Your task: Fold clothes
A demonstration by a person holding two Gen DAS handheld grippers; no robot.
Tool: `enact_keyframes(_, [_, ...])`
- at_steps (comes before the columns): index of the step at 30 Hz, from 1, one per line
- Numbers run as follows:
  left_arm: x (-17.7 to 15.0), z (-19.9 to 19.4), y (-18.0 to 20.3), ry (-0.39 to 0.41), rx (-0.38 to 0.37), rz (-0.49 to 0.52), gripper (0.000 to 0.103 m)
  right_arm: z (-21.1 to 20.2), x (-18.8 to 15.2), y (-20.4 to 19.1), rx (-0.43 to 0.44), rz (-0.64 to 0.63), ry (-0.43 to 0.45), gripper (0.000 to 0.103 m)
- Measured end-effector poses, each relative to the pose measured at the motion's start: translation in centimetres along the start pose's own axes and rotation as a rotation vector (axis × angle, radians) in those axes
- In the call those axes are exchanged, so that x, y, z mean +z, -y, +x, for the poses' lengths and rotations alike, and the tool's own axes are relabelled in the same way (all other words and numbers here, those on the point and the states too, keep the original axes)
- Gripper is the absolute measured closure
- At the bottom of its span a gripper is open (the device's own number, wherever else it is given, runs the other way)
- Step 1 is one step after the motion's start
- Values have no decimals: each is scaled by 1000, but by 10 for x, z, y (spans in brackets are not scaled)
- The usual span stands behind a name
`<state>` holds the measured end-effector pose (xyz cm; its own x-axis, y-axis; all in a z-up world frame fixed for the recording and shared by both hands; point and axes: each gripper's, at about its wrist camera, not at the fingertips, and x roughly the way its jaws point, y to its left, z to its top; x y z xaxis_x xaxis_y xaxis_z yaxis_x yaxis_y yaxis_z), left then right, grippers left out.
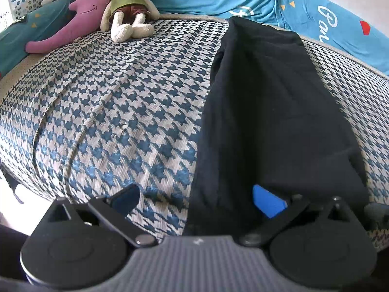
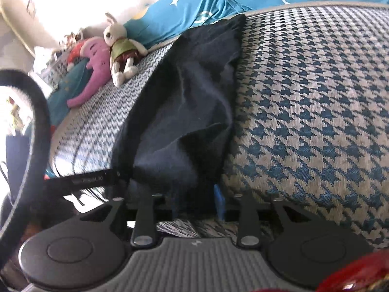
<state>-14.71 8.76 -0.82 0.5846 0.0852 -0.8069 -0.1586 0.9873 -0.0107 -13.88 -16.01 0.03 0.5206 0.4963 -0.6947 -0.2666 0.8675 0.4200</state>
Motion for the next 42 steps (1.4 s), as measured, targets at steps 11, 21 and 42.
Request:
enact_keyframes(11, [2,0,-5,-4,51,-20,0,-2,-35,-16,-44,-103,-136,99])
enact_keyframes(21, [3,-6,-12,-12,124,-40,0,-24,-3,-13,58,-74,-4,97])
enact_keyframes(42, [28,-8,20,45,-37,9,0,36,137,42,2,39,24,83])
